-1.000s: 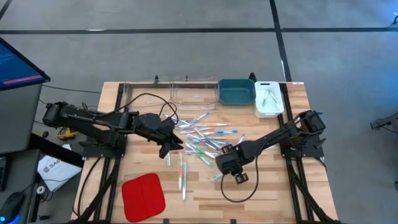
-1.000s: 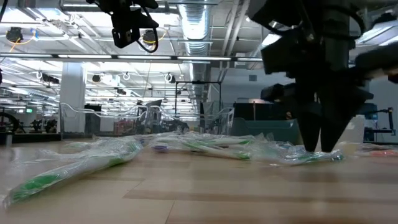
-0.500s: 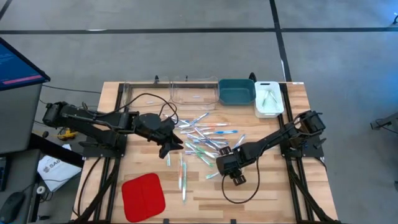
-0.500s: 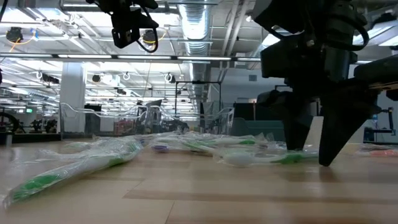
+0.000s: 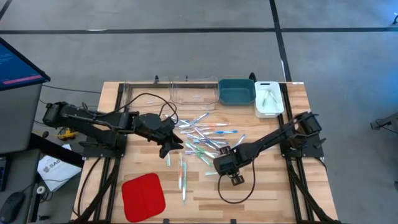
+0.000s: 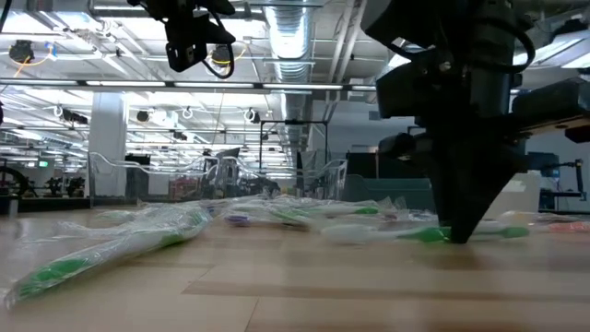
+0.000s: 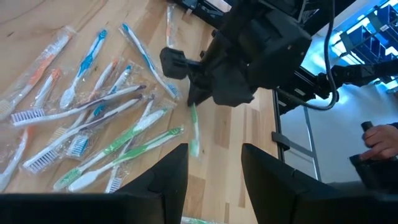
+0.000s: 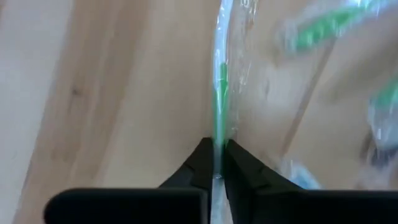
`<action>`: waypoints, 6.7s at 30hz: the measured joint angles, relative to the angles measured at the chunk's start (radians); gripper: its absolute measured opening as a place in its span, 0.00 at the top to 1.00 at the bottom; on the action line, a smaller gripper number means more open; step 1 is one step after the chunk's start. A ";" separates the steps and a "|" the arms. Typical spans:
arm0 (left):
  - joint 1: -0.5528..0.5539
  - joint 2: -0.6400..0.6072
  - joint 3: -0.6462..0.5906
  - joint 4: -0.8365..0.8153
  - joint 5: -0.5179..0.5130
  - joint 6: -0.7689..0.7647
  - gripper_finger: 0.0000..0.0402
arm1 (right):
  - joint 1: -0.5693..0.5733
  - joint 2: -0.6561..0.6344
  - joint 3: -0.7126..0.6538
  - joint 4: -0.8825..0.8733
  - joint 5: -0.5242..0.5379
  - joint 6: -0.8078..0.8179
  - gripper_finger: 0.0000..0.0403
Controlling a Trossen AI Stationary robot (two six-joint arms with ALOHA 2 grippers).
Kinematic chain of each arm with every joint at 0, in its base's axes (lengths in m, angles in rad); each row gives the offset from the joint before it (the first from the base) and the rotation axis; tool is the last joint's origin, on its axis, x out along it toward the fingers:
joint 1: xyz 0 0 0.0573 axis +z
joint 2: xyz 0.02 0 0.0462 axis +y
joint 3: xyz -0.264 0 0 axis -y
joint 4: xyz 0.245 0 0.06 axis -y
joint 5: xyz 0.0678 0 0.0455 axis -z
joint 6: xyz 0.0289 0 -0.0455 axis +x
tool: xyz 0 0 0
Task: Pick & Place Toothbrushes
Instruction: Put the green toothbrush into the white bin, then adjust the green toothbrush in the white bin
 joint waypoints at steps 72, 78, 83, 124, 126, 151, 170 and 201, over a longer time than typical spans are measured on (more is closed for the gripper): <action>0.010 0.000 0.000 0.279 -0.056 -0.072 0.64 | -0.881 -0.653 0.206 -0.366 0.478 1.113 0.98; -0.001 0.000 0.000 0.290 -0.058 -0.077 0.64 | -1.021 -0.597 0.138 -0.440 0.400 1.236 0.99; -0.031 0.000 0.000 0.296 -0.056 -0.108 0.64 | -1.104 -0.587 0.057 -0.467 0.352 1.221 0.99; -0.062 0.000 0.000 0.318 -0.126 -0.130 0.64 | -1.242 -0.477 -0.184 -0.260 0.236 1.100 0.97; -0.063 0.000 0.000 0.317 -0.126 -0.131 0.64 | -1.243 -0.471 -0.184 -0.262 0.236 1.106 0.97; -0.069 0.000 0.000 0.317 -0.127 -0.127 0.64 | -1.257 -0.659 -0.184 -0.069 0.239 1.005 0.55; -0.061 0.000 0.000 0.384 -0.324 -0.073 0.64 | -1.142 -1.056 -0.184 0.173 0.183 0.785 0.55; 0.069 0.000 0.000 0.459 -0.464 -0.157 0.64 | -1.174 -0.852 -0.110 -0.545 0.189 0.414 0.80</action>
